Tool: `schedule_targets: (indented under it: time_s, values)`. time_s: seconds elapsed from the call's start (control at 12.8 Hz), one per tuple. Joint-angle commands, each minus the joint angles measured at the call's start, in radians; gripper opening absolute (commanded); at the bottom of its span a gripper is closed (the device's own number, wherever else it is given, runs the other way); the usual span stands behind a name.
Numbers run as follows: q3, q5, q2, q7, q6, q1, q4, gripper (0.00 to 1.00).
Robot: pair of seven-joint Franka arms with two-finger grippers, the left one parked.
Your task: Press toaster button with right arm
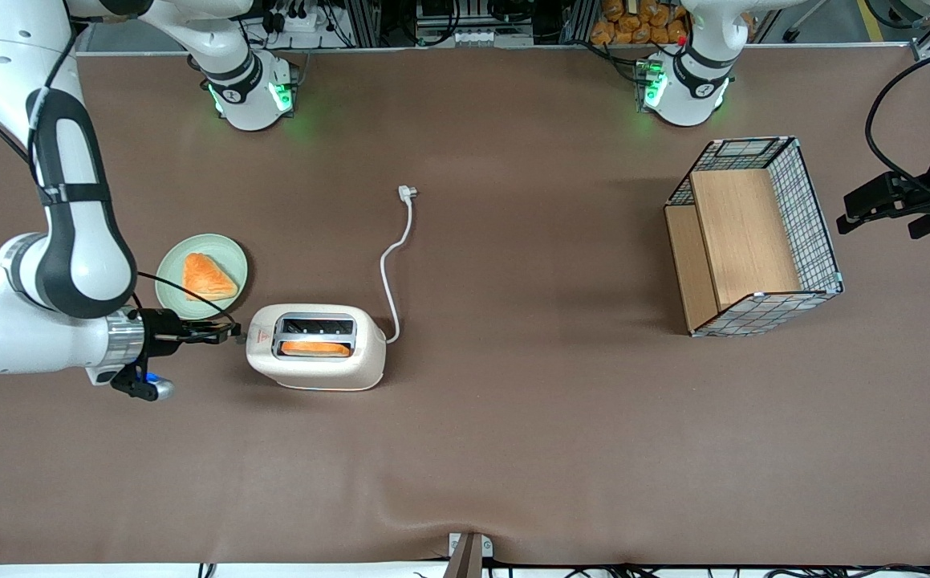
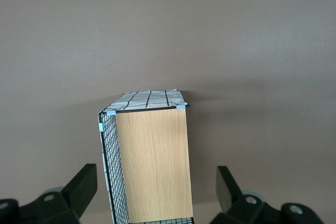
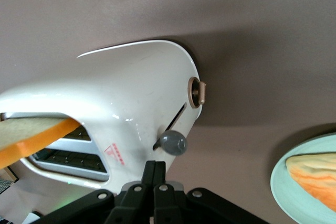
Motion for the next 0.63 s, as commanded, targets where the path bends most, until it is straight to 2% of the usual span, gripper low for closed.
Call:
schedule_targets:
  time_s: [0.0, 0.55]
  values:
    - [-0.003, 0.025, 0.023, -0.011, 0.042, 0.006, -0.018, 0.00]
    - [-0.003, 0.026, 0.074, -0.086, 0.093, -0.003, -0.024, 0.00]
